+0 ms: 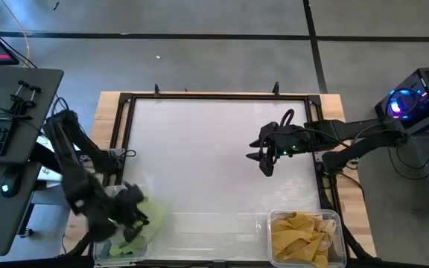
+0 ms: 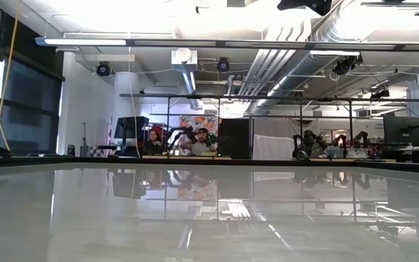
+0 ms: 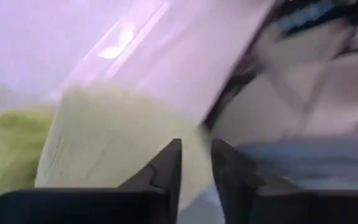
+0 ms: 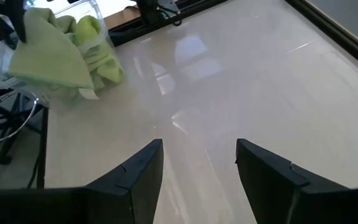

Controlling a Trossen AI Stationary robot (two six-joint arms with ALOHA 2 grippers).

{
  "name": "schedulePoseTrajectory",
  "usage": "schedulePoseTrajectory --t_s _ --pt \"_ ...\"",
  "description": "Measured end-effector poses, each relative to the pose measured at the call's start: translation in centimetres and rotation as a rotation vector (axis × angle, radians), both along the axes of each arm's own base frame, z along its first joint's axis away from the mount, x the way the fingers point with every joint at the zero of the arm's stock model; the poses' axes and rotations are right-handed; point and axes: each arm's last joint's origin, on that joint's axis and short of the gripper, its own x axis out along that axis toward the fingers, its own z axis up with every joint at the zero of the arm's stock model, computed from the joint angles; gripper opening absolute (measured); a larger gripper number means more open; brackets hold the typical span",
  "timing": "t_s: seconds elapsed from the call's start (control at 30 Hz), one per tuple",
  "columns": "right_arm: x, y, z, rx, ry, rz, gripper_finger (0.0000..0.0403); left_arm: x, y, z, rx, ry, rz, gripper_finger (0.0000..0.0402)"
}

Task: Sort microfiber towel by color & place in baskets
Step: Put the dark green microfiber towel into the left transparent bin, then return to Home Position

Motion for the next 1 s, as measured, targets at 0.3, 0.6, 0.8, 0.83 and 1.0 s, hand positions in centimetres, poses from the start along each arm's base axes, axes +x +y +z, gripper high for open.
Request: schedulePoseTrajectory --t_s 0.3,0.6,0.8,0.83,1.0 --pt "0.0 0.0 0.0 -0.002 -0.002 -0.007 0.0197 -2.2 -3.0 -5.7 0.153 0.4 0.109 0.0004" --pt "0.1 0.0 0.2 0.016 -0.024 -0.017 0.0197 -4.9 -3.4 -12.2 0.024 0.644 0.218 0.0" --pt "-0.1 0.2 0.1 0.052 -0.008 -0.026 0.0197 -5.6 -1.8 -8.0 -0.01 0.657 0.157 0.0" --pt "-0.3 0.2 0.1 0.053 -0.007 -0.025 0.0197 -5.8 -1.5 -6.9 -0.049 0.642 0.131 0.0001" --pt "-2.2 0.4 1.5 0.078 -0.059 -0.014 0.0197 -6.7 0.9 -1.4 -0.246 0.576 0.059 0.0028"
